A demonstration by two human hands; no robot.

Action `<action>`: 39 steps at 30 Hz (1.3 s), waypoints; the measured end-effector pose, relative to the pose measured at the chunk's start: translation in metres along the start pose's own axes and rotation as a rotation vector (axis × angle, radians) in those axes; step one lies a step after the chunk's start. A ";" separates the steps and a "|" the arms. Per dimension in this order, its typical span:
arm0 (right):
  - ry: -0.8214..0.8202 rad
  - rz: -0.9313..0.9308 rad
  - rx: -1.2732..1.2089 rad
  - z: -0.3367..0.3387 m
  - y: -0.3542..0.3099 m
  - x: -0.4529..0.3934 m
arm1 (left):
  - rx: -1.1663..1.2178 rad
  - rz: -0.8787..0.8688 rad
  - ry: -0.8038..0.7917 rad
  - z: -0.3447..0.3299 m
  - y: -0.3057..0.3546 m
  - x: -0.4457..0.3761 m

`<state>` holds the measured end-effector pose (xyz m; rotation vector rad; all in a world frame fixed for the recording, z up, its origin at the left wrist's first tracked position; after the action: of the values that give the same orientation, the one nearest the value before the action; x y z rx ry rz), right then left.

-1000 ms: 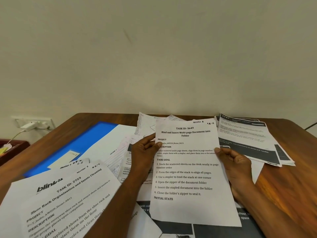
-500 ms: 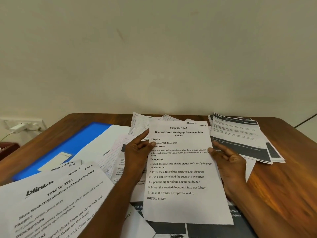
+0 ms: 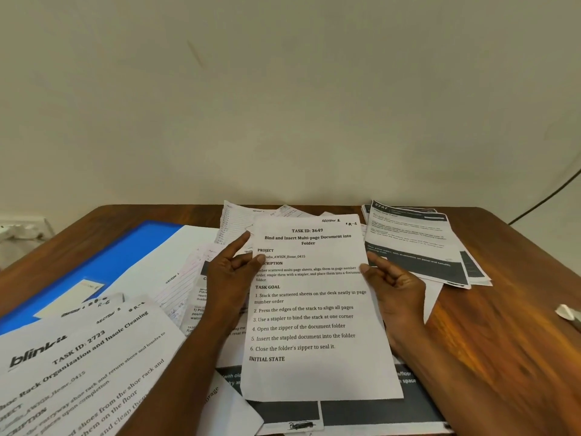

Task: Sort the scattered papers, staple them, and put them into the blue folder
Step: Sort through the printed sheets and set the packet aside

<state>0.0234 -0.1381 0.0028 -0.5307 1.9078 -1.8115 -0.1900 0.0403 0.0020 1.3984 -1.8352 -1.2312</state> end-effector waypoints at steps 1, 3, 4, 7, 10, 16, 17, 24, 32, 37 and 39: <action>0.002 -0.005 -0.007 0.000 0.000 0.000 | 0.002 0.021 0.001 0.000 0.000 0.000; 0.005 -0.012 -0.023 0.000 0.000 0.000 | -0.005 0.064 -0.006 -0.001 0.001 0.002; 0.004 -0.012 -0.029 0.000 0.000 0.001 | -0.020 0.076 -0.002 -0.001 0.001 0.002; -0.008 -0.020 -0.049 0.000 -0.004 0.001 | -0.024 0.080 0.020 0.002 0.002 0.001; 0.021 -0.017 -0.054 0.010 -0.015 -0.005 | 0.038 0.093 0.055 0.007 0.008 -0.002; 0.111 -0.076 0.137 0.049 -0.035 -0.028 | -0.078 0.076 0.112 0.026 0.030 -0.005; 0.113 -0.073 0.215 0.054 -0.037 -0.032 | -0.123 0.051 0.118 0.029 0.033 -0.004; -0.008 0.002 0.766 0.079 -0.020 -0.056 | -0.099 0.047 0.164 0.042 0.033 -0.004; -0.152 0.036 0.811 0.067 -0.014 -0.055 | -0.010 0.057 0.179 0.046 0.028 -0.009; -0.154 0.046 0.788 0.067 -0.007 -0.057 | -0.004 0.053 0.168 0.046 0.028 -0.009; -0.142 0.043 0.741 0.067 -0.004 -0.059 | 0.016 0.064 0.174 0.045 0.028 -0.009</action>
<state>0.1099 -0.1603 0.0080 -0.3328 1.0240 -2.1929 -0.2366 0.0660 0.0078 1.3973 -1.7594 -1.0315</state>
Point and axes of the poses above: each hand's wrist, its own x-axis away from the middle knuckle, its own z-axis out of the back of the hand, y = z × x, the point moved 2 cm from there along -x, towards the middle knuckle, and after that the axes turned 13 degrees about x, right-handed, at the moved point
